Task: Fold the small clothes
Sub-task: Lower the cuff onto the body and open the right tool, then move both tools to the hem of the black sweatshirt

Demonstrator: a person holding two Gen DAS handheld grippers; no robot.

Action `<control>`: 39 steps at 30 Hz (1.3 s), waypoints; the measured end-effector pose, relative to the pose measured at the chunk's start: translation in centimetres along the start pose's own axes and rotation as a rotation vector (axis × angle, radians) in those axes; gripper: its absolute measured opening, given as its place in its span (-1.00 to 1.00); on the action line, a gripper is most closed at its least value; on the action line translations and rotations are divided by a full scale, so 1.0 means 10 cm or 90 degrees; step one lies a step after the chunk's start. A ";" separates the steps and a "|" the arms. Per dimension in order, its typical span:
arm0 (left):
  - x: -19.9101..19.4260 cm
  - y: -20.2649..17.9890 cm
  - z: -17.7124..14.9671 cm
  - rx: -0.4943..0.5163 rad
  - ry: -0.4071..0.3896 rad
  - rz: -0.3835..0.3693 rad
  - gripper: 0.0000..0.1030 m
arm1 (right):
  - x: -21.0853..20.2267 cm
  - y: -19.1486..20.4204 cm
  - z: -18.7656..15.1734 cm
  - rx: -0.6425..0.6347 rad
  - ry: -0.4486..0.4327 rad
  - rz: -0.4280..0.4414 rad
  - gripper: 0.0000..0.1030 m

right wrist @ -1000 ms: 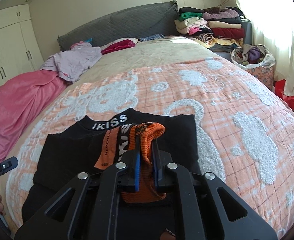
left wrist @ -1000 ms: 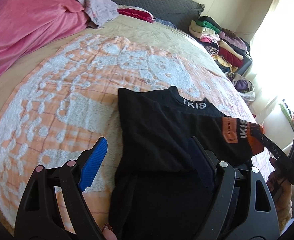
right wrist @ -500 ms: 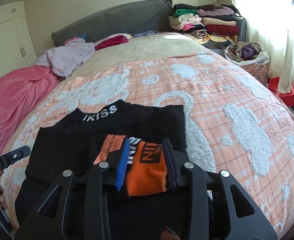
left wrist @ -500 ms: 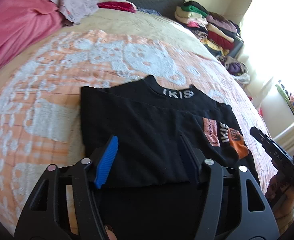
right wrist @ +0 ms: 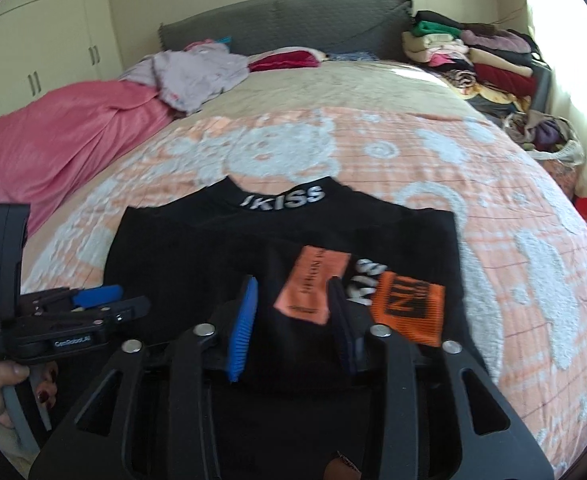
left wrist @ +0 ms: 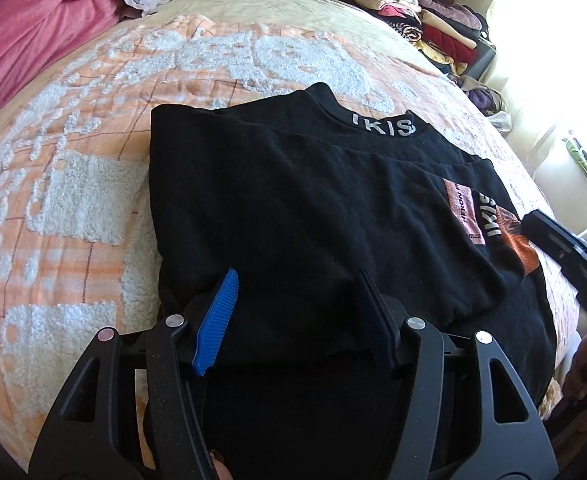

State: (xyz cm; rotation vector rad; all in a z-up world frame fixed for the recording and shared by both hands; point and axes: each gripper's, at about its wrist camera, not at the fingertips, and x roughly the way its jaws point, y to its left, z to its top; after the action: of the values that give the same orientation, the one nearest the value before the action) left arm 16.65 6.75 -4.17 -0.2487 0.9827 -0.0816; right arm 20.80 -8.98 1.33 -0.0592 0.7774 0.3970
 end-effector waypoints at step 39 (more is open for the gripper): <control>-0.11 -0.02 -0.03 0.000 -0.006 0.004 0.02 | -0.26 -0.19 -0.19 0.091 0.019 -0.012 0.60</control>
State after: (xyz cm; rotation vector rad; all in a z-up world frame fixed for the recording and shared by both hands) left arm 15.77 6.75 -3.41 -0.2459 0.9744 -0.0743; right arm 18.55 -11.92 1.58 0.0614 0.8328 0.3227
